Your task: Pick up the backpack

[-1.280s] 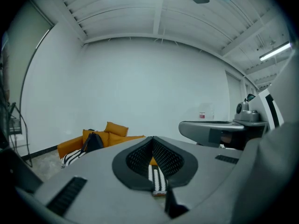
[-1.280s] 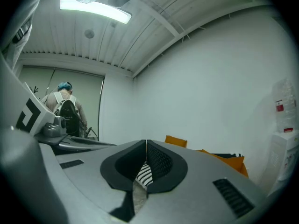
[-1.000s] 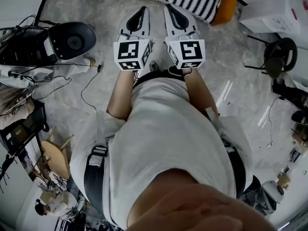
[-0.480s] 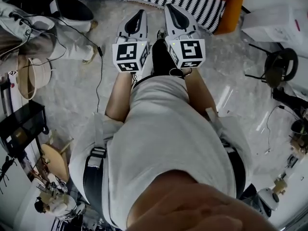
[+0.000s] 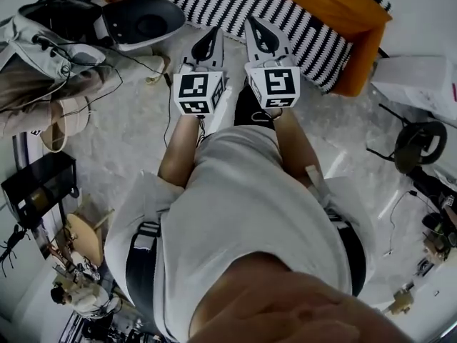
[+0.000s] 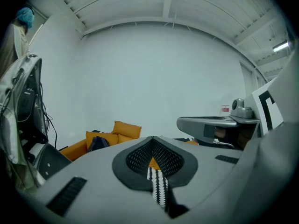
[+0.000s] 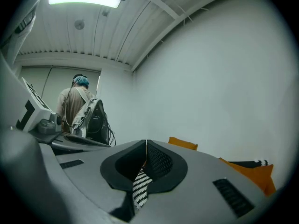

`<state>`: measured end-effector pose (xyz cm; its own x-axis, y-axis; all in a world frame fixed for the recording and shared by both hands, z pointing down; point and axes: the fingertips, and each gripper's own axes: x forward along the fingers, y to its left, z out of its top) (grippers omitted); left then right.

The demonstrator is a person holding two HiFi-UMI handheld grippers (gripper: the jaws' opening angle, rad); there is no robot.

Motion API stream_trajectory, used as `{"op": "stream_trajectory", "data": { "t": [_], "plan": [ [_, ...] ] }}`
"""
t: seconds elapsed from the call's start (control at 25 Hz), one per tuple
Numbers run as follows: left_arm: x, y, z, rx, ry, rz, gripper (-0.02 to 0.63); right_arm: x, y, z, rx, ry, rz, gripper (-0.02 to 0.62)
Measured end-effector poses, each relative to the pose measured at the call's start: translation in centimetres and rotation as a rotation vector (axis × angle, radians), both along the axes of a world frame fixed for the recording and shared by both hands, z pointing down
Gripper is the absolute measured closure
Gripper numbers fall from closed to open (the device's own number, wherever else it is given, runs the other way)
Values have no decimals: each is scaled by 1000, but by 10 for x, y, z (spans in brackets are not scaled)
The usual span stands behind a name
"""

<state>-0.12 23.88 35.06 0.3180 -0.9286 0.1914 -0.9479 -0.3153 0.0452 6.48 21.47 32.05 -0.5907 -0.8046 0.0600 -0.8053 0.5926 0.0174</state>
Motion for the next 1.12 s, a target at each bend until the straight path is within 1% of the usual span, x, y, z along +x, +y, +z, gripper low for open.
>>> {"op": "stream_trajectory", "data": {
  "t": [0.12, 0.28, 0.48, 0.64, 0.88, 1.12],
  "plan": [
    [-7, -41, -2, -11, -3, -11, 594, -9, -43, -4, -9, -1, -19, 556],
    [-11, -90, -1, -23, 9, -47, 594, -13, -89, -8, -21, 3, -44, 557],
    [-11, -134, -10, -27, 9, -77, 594, -9, -139, -14, -30, 7, -63, 557],
    [-22, -151, -6, -27, -6, -100, 594, -18, -156, -15, -14, -3, -93, 557],
    [-47, -169, -31, -9, 8, -117, 594, -46, -172, -47, 20, -18, -124, 557],
    [-51, -186, -32, -1, -10, -115, 594, -52, -182, -48, 29, -5, -134, 556]
  ]
}}
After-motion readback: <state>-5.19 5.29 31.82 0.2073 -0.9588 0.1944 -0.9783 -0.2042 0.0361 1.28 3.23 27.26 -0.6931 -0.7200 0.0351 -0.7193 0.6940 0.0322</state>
